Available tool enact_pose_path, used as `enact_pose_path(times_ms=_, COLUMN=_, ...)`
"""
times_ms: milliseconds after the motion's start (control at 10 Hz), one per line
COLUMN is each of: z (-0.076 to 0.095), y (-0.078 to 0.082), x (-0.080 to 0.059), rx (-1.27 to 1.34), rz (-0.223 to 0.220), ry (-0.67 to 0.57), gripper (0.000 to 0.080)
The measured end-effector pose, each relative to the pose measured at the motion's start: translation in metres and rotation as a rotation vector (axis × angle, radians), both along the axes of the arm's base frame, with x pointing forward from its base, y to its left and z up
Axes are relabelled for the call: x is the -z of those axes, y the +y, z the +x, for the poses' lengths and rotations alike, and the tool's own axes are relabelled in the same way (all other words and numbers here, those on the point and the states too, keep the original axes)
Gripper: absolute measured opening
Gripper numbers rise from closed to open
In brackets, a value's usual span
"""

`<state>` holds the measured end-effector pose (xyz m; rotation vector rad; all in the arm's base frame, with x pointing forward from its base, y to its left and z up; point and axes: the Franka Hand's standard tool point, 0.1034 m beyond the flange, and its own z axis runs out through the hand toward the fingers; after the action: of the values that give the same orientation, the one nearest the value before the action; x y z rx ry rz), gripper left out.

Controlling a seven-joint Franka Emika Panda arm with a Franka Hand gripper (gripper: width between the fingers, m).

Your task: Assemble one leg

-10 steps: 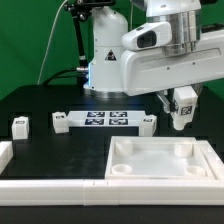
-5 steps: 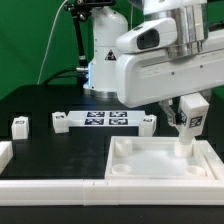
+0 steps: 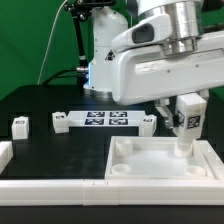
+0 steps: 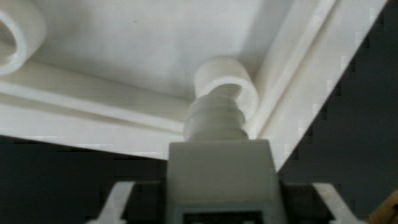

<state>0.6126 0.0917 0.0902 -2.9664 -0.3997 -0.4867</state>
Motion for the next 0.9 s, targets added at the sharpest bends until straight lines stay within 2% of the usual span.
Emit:
enact_pose_path(times_ms=200, z=0.008, y=0.003, x=0.0, rx=0.001, rz=0.006, ry=0.002, gripper=0.029)
enact_pose_path(times_ms=500, z=0.016, y=0.012, x=0.009, rx=-0.003, rz=0.013, ry=0.002, gripper=0.029)
enact_pose_path(times_ms=700, z=0.015, y=0.014, x=0.019, rx=-0.004, rz=0.014, ry=0.006, gripper=0.029)
enact_pose_path(times_ms=900, z=0.016, y=0.017, x=0.021, rx=-0.006, rz=0.014, ry=-0.004, gripper=0.029)
